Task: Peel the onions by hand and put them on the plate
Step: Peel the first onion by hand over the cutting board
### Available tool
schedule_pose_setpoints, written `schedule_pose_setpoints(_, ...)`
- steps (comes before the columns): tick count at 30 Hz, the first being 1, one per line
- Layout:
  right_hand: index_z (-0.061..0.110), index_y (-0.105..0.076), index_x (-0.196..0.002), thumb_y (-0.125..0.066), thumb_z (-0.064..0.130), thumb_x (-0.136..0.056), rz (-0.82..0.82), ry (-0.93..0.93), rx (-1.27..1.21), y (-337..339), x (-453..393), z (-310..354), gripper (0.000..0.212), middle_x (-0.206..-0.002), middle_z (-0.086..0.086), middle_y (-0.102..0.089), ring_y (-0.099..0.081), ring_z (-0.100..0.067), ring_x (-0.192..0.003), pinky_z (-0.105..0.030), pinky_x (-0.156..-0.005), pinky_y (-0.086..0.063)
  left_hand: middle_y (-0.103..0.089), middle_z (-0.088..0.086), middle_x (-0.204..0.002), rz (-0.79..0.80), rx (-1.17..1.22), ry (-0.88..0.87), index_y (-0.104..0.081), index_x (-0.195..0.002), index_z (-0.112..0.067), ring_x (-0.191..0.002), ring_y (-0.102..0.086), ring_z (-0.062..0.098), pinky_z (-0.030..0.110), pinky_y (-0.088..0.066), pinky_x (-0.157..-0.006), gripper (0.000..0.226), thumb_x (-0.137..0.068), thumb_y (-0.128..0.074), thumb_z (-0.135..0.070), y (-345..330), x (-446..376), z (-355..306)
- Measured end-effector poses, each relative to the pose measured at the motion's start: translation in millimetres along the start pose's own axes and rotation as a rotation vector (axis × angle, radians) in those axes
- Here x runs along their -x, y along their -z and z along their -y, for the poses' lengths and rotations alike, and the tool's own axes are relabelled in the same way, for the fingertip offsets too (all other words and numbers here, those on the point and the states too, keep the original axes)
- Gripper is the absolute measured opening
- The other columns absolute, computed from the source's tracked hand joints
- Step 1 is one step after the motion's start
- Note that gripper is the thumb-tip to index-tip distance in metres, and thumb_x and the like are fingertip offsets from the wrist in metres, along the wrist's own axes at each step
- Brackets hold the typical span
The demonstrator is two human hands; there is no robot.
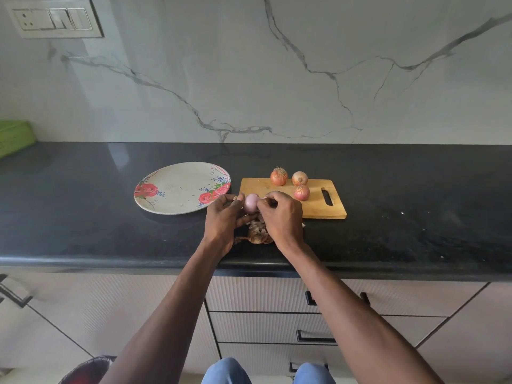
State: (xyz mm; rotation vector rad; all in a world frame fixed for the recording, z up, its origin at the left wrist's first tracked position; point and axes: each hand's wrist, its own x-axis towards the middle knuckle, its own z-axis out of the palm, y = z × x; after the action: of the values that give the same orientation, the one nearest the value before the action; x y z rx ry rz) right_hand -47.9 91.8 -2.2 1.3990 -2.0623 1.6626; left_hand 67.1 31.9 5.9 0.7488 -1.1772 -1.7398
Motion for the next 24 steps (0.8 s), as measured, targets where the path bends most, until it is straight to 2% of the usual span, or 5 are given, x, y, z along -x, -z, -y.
schedule_pose_setpoints(6,0.007,-0.068,-0.074,-0.068,0.008,-0.086,-0.074,-0.127,-0.035,5.2,-3.8,-2.3,0.012,-0.067,0.001,-0.065,-0.056,-0.009,-0.054,-0.025,-0.053,-0.045,-0.071,0.019,-0.097,-0.094,0.194,0.013,-0.056,-0.100,-0.001,-0.084,-0.075,0.029,0.043,-0.063,-0.079,0.007,-0.103,-0.053,-0.006,0.9,0.7,-6.6)
schedule_pose_setpoints(12,0.008,-0.056,-0.063,-0.067,0.023,-0.090,0.027,0.032,0.126,-1.6,0.5,-2.5,0.033,-0.059,-0.002,-0.057,-0.048,-0.017,-0.052,-0.030,-0.051,-0.034,-0.071,0.015,-0.098,-0.074,0.203,0.010,-0.060,-0.090,-0.008,-0.091,-0.073,0.027,0.038,-0.063,-0.082,0.009,-0.099,-0.061,-0.008,0.9,3.3,-8.0)
schedule_pose_setpoints(14,0.007,-0.068,-0.084,-0.071,0.012,-0.086,0.031,0.039,0.110,-0.2,-1.6,-5.1,0.006,-0.082,-0.006,-0.069,-0.061,-0.017,-0.070,-0.030,-0.061,-0.049,-0.072,0.012,-0.095,-0.069,0.214,-0.008,-0.064,-0.089,-0.009,-0.094,-0.072,0.025,0.038,-0.061,-0.086,0.008,-0.097,-0.063,-0.008,2.1,3.0,-7.8)
schedule_pose_setpoints(16,0.004,-0.072,-0.104,-0.068,0.002,-0.084,0.035,0.049,0.065,1.2,-2.2,-5.2,0.020,-0.101,-0.009,-0.072,-0.067,-0.020,-0.089,-0.033,-0.077,-0.057,-0.072,0.009,-0.090,-0.053,0.190,-0.035,-0.067,-0.092,-0.007,-0.089,-0.071,0.022,0.035,-0.061,-0.084,0.005,-0.096,-0.065,-0.009,3.2,2.4,-6.6)
schedule_pose_setpoints(24,0.012,-0.076,-0.103,-0.064,0.037,-0.094,0.180,0.143,-0.076,1.1,-0.6,-2.6,0.029,-0.098,-0.003,-0.076,-0.069,-0.013,-0.091,-0.033,-0.078,-0.057,-0.076,0.008,-0.094,0.081,0.117,-0.084,-0.075,-0.098,-0.008,-0.090,-0.071,0.018,0.032,-0.062,-0.081,0.017,-0.100,-0.058,-0.010,1.1,4.4,-4.2)
